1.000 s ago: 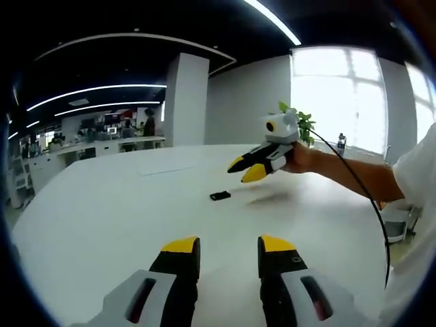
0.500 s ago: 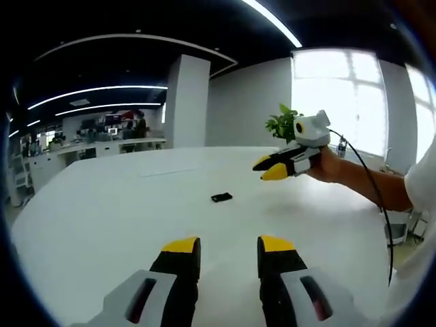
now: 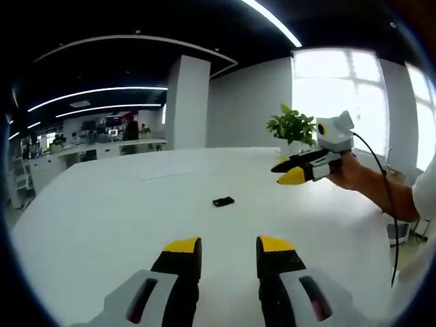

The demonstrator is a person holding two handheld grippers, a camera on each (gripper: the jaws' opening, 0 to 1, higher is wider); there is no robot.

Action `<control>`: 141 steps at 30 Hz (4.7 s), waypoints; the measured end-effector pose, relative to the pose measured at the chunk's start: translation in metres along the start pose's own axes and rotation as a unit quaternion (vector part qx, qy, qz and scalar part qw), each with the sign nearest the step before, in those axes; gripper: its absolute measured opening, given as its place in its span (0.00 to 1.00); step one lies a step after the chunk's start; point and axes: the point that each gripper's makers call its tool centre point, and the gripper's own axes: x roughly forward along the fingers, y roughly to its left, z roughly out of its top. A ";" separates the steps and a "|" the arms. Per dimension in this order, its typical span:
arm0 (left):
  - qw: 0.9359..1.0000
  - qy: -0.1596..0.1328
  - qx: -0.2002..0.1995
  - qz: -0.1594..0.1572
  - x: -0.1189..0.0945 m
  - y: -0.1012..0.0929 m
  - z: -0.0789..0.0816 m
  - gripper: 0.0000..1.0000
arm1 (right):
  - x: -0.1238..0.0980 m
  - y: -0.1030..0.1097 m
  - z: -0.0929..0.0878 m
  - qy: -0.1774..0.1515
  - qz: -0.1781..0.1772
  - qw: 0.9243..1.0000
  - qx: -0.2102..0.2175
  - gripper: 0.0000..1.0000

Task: Snap the two parts of the plastic buckle together until the buckle closes and remains connected.

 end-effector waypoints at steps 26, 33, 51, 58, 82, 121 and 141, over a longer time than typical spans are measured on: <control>1.000 -0.011 0.013 0.016 -0.016 -0.018 0.001 0.30 | -0.070 0.044 -0.039 -0.013 -0.077 0.995 0.066 0.31; 1.000 -0.015 0.008 0.014 -0.027 -0.025 0.001 0.31 | -0.087 0.045 -0.053 -0.004 -0.092 0.992 0.082 0.31; 0.998 -0.016 -0.005 0.057 -0.038 -0.011 -0.014 0.30 | -0.108 0.058 -0.080 -0.010 -0.141 0.984 0.110 0.31; 0.997 -0.022 -0.001 0.068 -0.042 -0.008 -0.014 0.30 | -0.110 0.063 -0.075 -0.017 -0.140 0.985 0.102 0.32; 0.995 -0.043 -0.017 0.091 -0.036 0.003 -0.033 0.30 | -0.113 0.055 -0.073 -0.043 -0.184 0.978 0.091 0.32; 0.991 -0.060 -0.015 0.122 -0.044 0.011 -0.027 0.31 | -0.110 0.060 -0.067 -0.051 -0.188 0.979 0.064 0.34; 0.989 -0.036 0.011 0.145 -0.043 0.014 -0.035 0.32 | -0.108 0.063 -0.062 -0.049 -0.190 0.980 0.031 0.34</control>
